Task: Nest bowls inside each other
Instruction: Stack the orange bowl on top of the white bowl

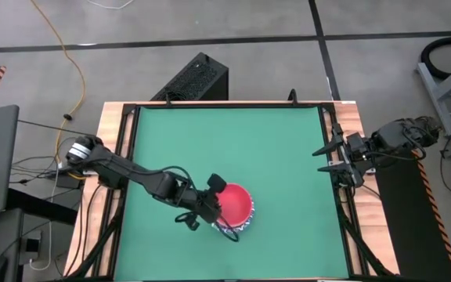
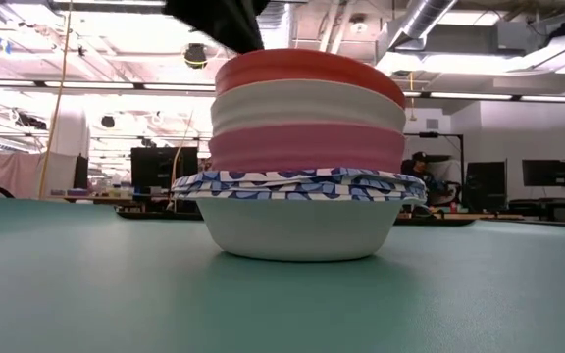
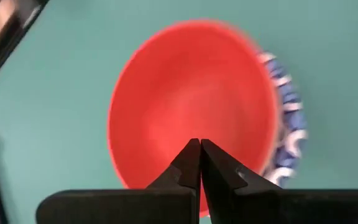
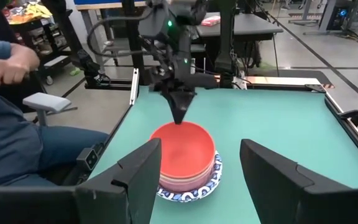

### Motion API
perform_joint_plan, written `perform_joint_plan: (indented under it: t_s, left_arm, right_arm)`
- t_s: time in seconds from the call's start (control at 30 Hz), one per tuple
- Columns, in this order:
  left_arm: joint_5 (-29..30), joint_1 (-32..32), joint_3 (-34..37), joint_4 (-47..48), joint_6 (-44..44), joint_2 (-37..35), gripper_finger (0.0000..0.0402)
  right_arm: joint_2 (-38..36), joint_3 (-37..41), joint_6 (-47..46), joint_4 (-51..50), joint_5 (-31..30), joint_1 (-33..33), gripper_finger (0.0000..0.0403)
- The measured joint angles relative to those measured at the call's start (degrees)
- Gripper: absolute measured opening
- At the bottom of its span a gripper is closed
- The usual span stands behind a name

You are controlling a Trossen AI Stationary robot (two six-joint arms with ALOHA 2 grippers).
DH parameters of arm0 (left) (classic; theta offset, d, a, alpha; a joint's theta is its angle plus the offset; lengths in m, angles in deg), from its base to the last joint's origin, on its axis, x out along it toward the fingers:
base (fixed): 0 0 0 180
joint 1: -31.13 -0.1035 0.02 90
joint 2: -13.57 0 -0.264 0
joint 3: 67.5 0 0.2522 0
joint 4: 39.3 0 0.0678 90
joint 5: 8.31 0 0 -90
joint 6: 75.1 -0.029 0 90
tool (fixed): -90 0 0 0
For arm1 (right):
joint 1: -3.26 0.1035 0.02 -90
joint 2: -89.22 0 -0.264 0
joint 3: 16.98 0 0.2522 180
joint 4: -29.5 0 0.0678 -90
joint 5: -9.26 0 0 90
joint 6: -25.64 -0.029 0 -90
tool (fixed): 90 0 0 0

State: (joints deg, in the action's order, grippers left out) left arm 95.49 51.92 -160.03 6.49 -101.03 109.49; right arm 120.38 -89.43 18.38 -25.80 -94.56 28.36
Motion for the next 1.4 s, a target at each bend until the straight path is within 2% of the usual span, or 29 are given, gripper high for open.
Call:
perform_joint_plan:
  t_s: [0.1, 0.3, 0.43, 0.63, 0.9, 1.4]
  left_arm:
    - [6.13, 1.72, 7.72, -11.98, 2.29, -2.23, 0.0]
    - [17.07, 6.78, 22.79, -34.11, 4.7, -11.59, 0.0]
    - [16.42, 7.5, 30.1, -46.26, 9.18, -15.2, 0.0]
    - [15.29, 7.08, 37.2, -61.21, 11.96, -11.25, 0.0]
    - [16.45, 7.08, 37.86, -65.85, 15.99, -5.82, 0.0]
    - [18.4, 7.36, 37.84, -61.38, 23.12, -5.8, 0.0]
  right_arm:
    - [0.02, 0.0, 0.02, -0.03, 0.01, 0.0, 0.0239]
    - [0.02, 0.0, 0.04, -0.48, 0.02, 0.0, 0.0239]
    - [0.02, 0.0, -0.17, 0.09, 0.03, 0.0, 0.0239]
    - [1.54, 0.0, -0.26, 0.49, 0.0, 0.0, 0.0239]
    - [3.06, 0.0, 0.02, 0.44, -0.04, 0.0, 0.0239]
    - [3.02, 0.0, -0.22, 0.51, -0.02, 0.0, 0.0239]
